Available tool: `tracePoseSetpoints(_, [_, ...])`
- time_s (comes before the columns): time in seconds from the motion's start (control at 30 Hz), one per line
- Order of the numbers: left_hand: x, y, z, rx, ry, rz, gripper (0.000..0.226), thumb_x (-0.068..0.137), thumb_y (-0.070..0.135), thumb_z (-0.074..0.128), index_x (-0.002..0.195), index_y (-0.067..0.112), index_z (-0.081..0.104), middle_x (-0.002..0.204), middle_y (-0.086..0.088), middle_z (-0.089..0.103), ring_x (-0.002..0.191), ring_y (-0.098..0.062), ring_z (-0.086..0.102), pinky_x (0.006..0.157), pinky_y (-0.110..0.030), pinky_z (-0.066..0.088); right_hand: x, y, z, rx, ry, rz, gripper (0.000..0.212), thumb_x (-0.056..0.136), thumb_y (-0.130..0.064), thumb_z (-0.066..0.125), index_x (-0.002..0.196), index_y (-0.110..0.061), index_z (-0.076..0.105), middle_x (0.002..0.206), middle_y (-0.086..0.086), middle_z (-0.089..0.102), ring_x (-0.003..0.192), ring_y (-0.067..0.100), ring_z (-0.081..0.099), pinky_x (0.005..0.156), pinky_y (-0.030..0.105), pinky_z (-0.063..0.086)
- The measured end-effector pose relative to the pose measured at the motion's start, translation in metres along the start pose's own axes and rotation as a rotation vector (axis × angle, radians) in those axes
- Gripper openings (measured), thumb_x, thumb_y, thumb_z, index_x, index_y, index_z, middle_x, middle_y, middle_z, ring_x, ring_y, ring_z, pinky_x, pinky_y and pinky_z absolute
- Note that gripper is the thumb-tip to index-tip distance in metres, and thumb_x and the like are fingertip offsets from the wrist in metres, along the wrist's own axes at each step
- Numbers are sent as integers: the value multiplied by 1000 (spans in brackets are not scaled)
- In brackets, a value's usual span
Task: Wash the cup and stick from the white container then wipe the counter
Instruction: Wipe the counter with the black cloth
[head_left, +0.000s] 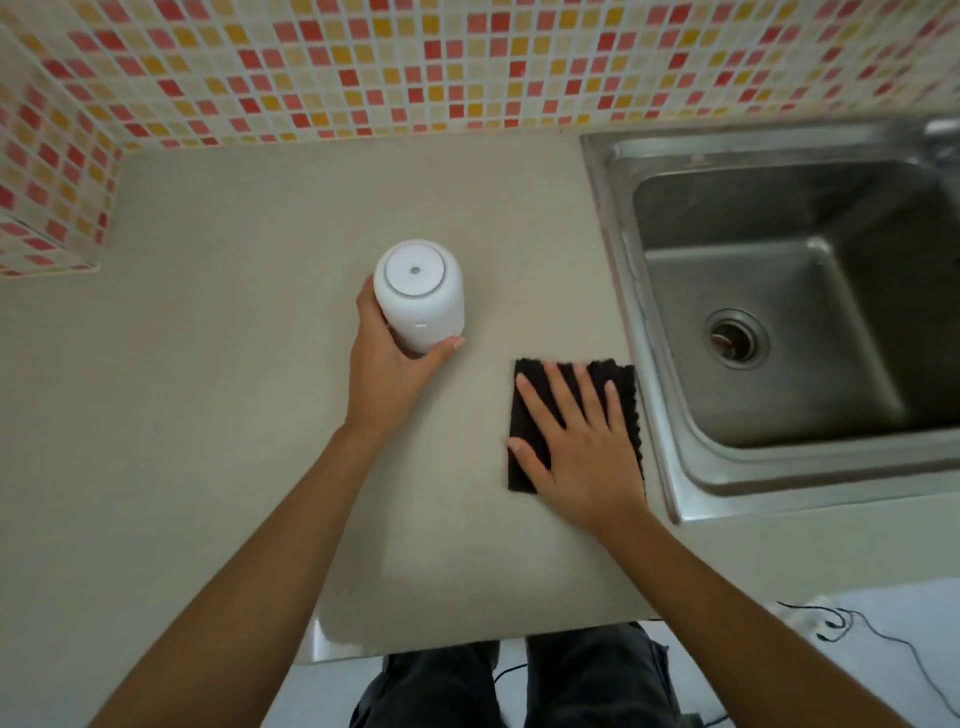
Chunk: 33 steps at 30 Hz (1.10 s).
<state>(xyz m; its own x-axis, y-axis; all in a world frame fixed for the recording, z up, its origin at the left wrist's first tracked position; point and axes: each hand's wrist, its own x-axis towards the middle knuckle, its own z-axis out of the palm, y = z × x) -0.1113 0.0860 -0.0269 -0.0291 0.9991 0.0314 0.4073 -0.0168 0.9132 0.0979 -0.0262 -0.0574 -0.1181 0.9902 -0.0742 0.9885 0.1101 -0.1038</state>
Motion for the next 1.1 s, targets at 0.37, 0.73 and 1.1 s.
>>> tracePoseSetpoints(0.37, [-95,-7,40,398,-35,255,38,93,36,52,124,15,58,115,-4,60,107,-21,53,97,-31,40,-1,3,-10,325,178,245,52,100,-40,26,147,-19,36,155,5,32,146,19,20,119,49,10])
tracePoseSetpoints(0.73, [-38,35,89,418,-321,-120,32,89,34,66,112,12,61,109,-8,58,96,-22,57,85,-28,46,23,56,-51,326,-60,262,36,90,-44,59,120,-24,62,115,0,63,110,21,55,94,34,35])
tracePoseSetpoints(1.1, [4,131,123,217,-411,35,15,83,15,73,87,14,59,79,-4,64,69,-13,55,67,-21,44,39,162,-117,762,61,156,5,86,-22,70,82,-19,68,76,-8,61,70,5,55,65,24,39])
